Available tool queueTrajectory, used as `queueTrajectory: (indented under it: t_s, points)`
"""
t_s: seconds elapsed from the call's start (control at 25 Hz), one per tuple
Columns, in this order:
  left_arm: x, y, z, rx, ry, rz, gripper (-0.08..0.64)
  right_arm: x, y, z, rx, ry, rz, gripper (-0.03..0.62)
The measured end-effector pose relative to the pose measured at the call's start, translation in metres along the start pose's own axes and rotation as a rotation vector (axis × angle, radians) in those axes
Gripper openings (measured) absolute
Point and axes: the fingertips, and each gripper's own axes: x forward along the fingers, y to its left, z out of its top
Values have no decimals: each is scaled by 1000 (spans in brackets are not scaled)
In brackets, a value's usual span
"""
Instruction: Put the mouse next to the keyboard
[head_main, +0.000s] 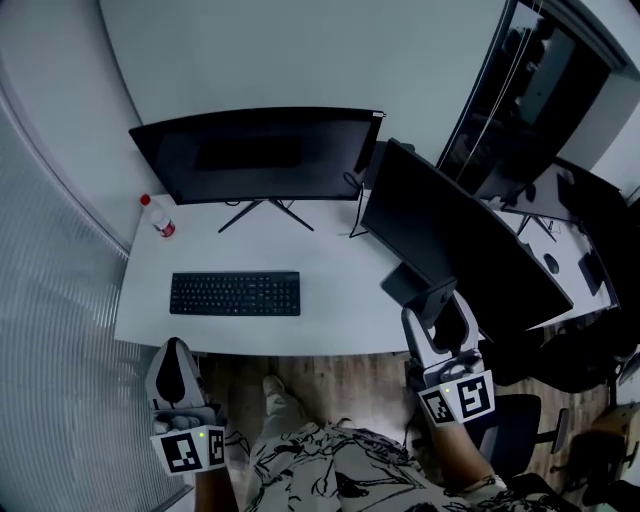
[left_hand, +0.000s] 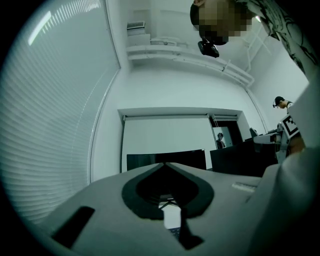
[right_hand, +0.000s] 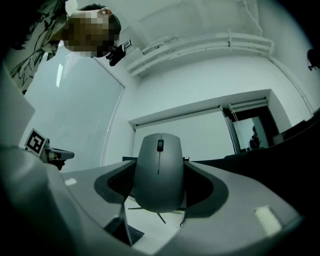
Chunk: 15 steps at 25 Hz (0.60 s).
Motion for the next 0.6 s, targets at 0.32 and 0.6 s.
queueTrajectory:
  t_s: [0.32, 0.6]
  points:
    - [69, 48, -8, -37, 6, -81, 0, 64, 17, -7, -19, 8, -78, 301]
    - [117, 79, -11, -47, 12, -163, 0, 95, 29, -15, -42, 40, -157, 301]
